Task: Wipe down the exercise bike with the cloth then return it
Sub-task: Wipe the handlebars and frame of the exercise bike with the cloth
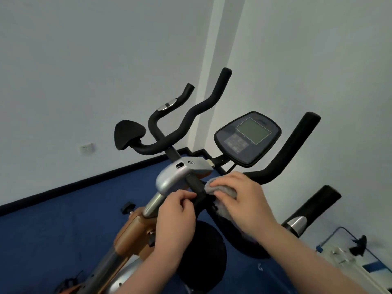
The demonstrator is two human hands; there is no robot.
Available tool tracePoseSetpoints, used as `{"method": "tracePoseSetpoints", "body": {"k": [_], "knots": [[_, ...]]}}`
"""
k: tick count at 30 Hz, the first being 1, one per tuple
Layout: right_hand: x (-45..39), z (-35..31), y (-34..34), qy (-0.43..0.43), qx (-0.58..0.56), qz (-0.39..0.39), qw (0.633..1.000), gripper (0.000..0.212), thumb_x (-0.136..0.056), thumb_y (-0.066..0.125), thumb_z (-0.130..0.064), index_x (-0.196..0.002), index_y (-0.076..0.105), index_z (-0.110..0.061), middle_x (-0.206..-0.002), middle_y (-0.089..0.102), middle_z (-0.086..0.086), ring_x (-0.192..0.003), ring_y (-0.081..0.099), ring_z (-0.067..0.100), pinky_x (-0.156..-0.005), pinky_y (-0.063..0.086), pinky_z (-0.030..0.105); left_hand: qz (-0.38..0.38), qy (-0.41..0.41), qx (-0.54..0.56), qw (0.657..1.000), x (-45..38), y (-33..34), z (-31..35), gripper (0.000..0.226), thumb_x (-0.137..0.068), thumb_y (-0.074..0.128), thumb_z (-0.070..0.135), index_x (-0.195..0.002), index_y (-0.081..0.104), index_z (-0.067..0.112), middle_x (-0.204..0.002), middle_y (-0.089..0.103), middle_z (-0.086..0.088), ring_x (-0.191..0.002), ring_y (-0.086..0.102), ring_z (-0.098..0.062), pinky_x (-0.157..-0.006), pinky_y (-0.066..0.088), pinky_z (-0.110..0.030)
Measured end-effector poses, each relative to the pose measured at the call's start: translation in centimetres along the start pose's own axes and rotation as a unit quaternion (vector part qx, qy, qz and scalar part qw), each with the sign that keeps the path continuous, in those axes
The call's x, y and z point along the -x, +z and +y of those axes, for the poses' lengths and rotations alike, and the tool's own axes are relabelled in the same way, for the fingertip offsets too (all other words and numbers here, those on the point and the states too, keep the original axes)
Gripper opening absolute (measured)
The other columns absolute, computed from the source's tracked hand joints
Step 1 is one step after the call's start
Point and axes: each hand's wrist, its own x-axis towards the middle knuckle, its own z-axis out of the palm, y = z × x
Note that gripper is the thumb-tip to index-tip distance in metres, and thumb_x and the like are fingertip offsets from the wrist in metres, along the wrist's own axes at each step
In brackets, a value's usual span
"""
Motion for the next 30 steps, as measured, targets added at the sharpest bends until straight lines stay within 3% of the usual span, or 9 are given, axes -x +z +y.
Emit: {"method": "tracePoseSetpoints", "body": {"k": [4, 7, 11, 15, 18, 20, 22, 26, 30], "knots": [[-1.5, 0.2, -1.7, 0.033, 0.112, 0.074, 0.990, 0.017, -0.089, 0.061, -0.021, -0.102, 0.069, -0.030, -0.100, 0.061, -0.015, -0.096, 0.053, 0.006, -0.073, 0.042, 0.019, -0.005, -0.010, 0.005, 1.000, 0.0, 0.0, -0.2, 0.027, -0.091, 0.046, 0.017, -0.090, 0.065, 0.036, -0.071, 0.068, 0.004, -0.047, 0.057, -0.003, -0.041, 0.037, -0.014], [0.1, -1.4, 1.8, 0.027, 0.192, 0.066, 0.979, 0.020, -0.090, 0.059, -0.020, -0.108, 0.067, -0.023, -0.106, 0.061, -0.006, -0.094, 0.054, 0.014, -0.070, 0.047, 0.024, -0.008, -0.002, -0.004, 1.000, 0.1, 0.0, 0.0, 0.026, -0.091, 0.047, 0.016, -0.093, 0.065, 0.035, -0.081, 0.068, 0.008, -0.060, 0.062, -0.002, -0.052, 0.043, -0.016], [1.4, -2.0, 2.9, 0.003, 0.093, 0.025, 0.995, 0.020, -0.087, 0.064, -0.015, -0.104, 0.070, -0.023, -0.104, 0.063, -0.009, -0.092, 0.059, 0.010, -0.080, 0.051, 0.024, -0.005, 0.001, -0.002, 1.000, 0.1, -0.2, 0.0, 0.026, -0.091, 0.048, 0.016, -0.094, 0.065, 0.034, -0.093, 0.066, 0.014, -0.081, 0.062, 0.003, -0.071, 0.048, -0.018], [-1.0, -1.2, -0.5, 0.029, -0.016, -0.089, 0.995, 0.019, -0.081, 0.069, -0.016, -0.090, 0.074, -0.032, -0.095, 0.064, -0.015, -0.091, 0.060, 0.002, -0.087, 0.049, 0.027, -0.010, 0.001, -0.007, 1.000, 0.0, -0.2, -0.2, 0.027, -0.090, 0.045, 0.018, -0.092, 0.066, 0.036, -0.084, 0.068, 0.008, -0.056, 0.058, -0.002, -0.051, 0.041, -0.019], [-2.6, -0.5, -1.5, -0.011, 0.061, -0.001, 0.998, 0.016, -0.085, 0.066, -0.020, -0.093, 0.072, -0.033, -0.096, 0.063, -0.016, -0.094, 0.058, 0.007, -0.083, 0.048, 0.029, -0.007, -0.004, -0.001, 1.000, 0.1, -0.1, -0.2, 0.026, -0.090, 0.045, 0.020, -0.092, 0.064, 0.037, -0.077, 0.068, 0.005, -0.046, 0.055, -0.002, -0.043, 0.037, -0.017], [-2.3, -0.8, -0.4, -0.059, 0.130, -0.002, 0.990, 0.015, -0.087, 0.063, -0.021, -0.095, 0.071, -0.031, -0.099, 0.063, -0.016, -0.094, 0.053, 0.008, -0.080, 0.046, 0.028, 0.000, 0.009, -0.017, 1.000, 0.2, -0.1, -0.1, 0.025, -0.090, 0.045, 0.020, -0.093, 0.065, 0.035, -0.080, 0.067, 0.009, -0.054, 0.058, 0.002, -0.046, 0.039, -0.014], [-1.3, -0.5, 0.7, -0.100, 0.109, -0.064, 0.987, 0.017, -0.086, 0.065, -0.018, -0.096, 0.072, -0.029, -0.102, 0.065, -0.016, -0.096, 0.054, 0.007, -0.083, 0.046, 0.027, 0.013, 0.022, -0.033, 0.999, 0.3, -0.2, 0.1, 0.024, -0.089, 0.046, 0.019, -0.094, 0.066, 0.033, -0.086, 0.065, 0.013, -0.067, 0.060, 0.005, -0.052, 0.041, -0.011], [-1.2, 1.1, -3.2, -0.033, -0.040, -0.288, 0.956, 0.018, -0.083, 0.071, -0.016, -0.098, 0.074, -0.024, -0.101, 0.070, -0.013, -0.097, 0.062, -0.001, -0.089, 0.046, 0.016, 0.020, 0.052, -0.083, 0.995, 0.7, -0.4, 0.4, 0.022, -0.089, 0.047, 0.022, -0.095, 0.065, 0.032, -0.086, 0.062, 0.015, -0.066, 0.058, 0.001, -0.051, 0.038, -0.013], [0.0, 2.6, -4.8, 0.065, -0.065, -0.084, 0.992, 0.018, -0.081, 0.071, -0.018, -0.090, 0.074, -0.033, -0.091, 0.070, -0.020, -0.091, 0.062, -0.005, -0.081, 0.049, 0.015, 0.036, 0.181, -0.258, 0.948, 1.2, -0.1, 1.1, 0.017, -0.089, 0.048, 0.026, -0.096, 0.063, 0.027, -0.085, 0.055, 0.016, -0.069, 0.045, -0.001, -0.053, 0.026, -0.012]]}}
